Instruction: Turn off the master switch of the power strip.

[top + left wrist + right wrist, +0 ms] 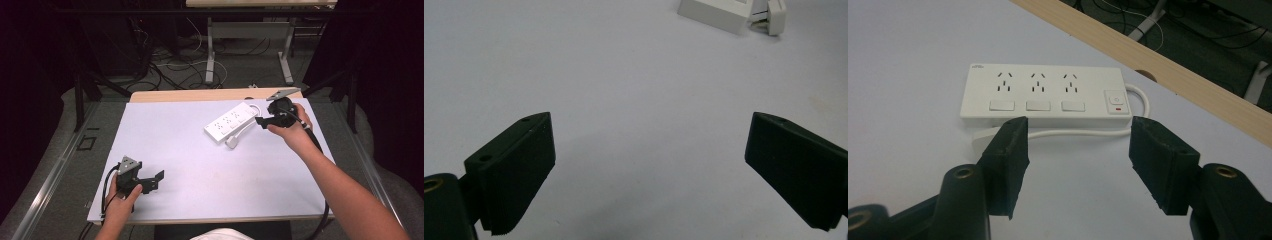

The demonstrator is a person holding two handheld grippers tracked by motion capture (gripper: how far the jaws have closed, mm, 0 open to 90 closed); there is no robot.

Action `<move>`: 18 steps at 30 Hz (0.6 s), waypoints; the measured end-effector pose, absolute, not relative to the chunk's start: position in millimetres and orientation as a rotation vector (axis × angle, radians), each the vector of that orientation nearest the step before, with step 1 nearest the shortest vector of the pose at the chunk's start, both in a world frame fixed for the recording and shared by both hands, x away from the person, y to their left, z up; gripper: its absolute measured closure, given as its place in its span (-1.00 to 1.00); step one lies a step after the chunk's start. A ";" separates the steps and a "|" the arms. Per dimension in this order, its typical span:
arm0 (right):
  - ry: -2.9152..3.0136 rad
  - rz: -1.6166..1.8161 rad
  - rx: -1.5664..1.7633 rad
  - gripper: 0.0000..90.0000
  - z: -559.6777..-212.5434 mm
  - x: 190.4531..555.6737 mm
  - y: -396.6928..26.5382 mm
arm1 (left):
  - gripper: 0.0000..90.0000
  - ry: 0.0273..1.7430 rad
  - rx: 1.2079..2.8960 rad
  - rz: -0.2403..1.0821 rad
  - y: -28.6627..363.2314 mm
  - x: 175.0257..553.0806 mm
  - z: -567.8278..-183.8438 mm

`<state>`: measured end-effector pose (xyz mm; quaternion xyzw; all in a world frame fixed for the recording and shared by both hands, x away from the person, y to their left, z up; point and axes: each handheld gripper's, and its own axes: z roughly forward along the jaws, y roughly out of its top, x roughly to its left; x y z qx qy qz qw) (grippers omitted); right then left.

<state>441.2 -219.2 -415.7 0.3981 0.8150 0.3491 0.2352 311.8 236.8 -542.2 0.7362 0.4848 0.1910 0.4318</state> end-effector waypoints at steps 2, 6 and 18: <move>2.247 0.942 1.079 0.03 -417.4 447.9 -215.9 | -0.87 1.208 1.838 0.475 236.6 311.8 -542.3; 2.266 0.932 1.080 0.09 -420.5 453.6 -210.9 | -0.87 1.207 1.835 0.474 236.2 312.4 -543.3; 2.263 0.933 1.110 0.25 -423.6 478.4 -197.4 | -0.87 1.216 1.832 0.475 240.8 313.1 -544.6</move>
